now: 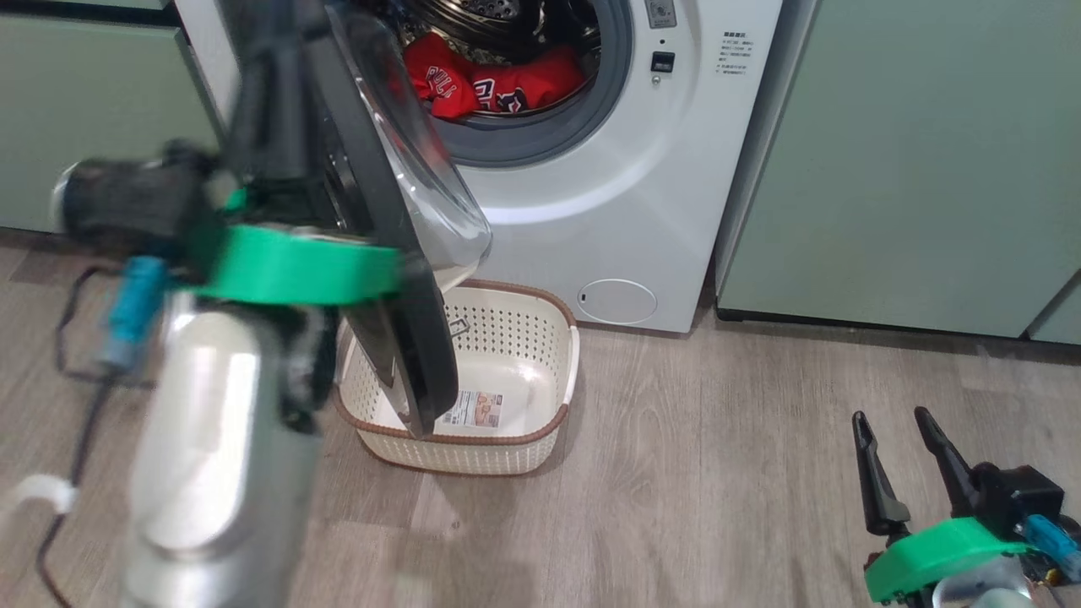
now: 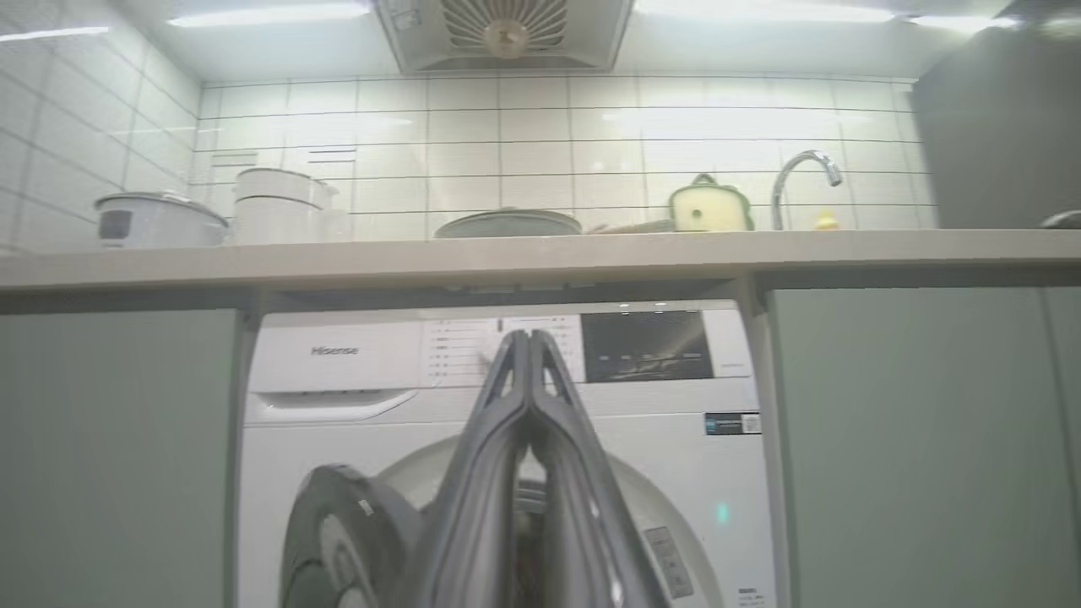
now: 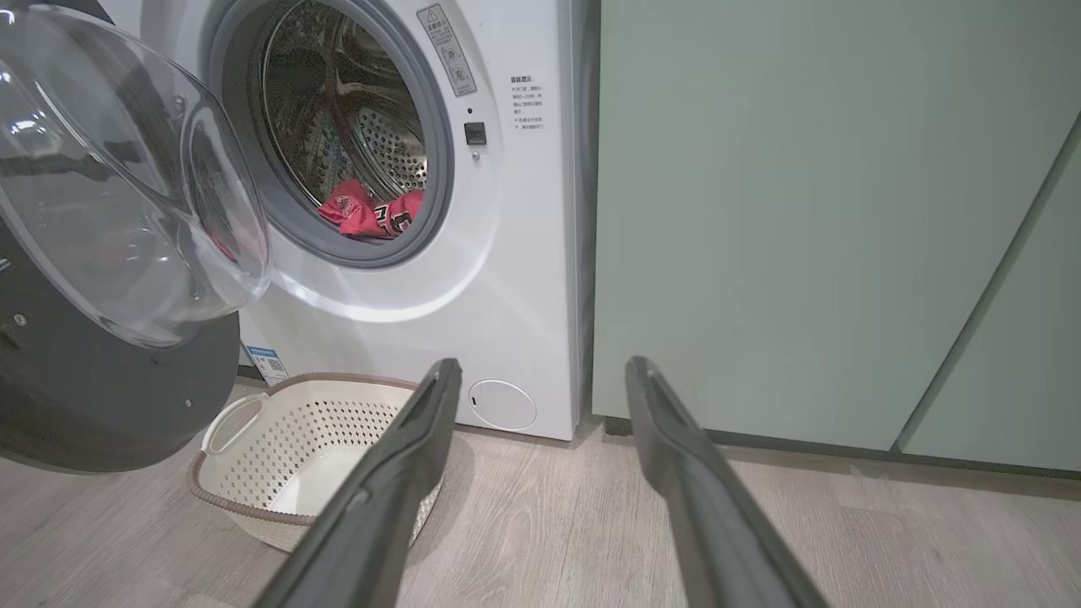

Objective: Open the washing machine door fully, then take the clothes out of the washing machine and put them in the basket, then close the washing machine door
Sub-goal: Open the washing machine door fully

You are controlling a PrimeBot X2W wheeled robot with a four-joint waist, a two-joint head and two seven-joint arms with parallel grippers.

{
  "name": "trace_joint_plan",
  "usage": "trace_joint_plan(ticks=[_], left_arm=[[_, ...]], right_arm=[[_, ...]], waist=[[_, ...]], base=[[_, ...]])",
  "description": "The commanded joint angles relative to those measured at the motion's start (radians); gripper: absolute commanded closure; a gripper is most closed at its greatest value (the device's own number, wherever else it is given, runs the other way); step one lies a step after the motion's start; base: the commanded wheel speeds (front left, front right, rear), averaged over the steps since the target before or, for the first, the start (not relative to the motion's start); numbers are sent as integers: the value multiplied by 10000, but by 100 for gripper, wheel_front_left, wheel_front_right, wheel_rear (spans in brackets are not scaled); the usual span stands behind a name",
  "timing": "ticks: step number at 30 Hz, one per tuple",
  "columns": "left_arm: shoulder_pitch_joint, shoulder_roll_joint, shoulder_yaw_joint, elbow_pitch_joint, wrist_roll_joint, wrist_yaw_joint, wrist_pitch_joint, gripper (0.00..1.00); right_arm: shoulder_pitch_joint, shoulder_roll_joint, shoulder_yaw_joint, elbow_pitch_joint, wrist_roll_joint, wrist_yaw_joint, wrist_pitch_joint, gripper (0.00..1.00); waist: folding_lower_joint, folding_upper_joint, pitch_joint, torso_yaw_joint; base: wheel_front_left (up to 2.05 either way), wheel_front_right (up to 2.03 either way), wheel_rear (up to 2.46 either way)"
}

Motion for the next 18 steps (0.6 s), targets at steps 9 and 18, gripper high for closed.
trace_joint_plan(ticks=[9, 18], left_arm=[[-544, 130, -3837, -1087, -186, 565, 868, 100], [689, 129, -6855, 778, -784, 735, 517, 100]], right_arm=[[-235, -160, 165, -263, 108, 65, -91, 0], [-266, -213, 127, -207, 79, 65, -91, 0]], waist=[[0, 0, 187, -155], [0, 0, 317, -239]], base=[[0, 0, 0], [0, 0, 0]])
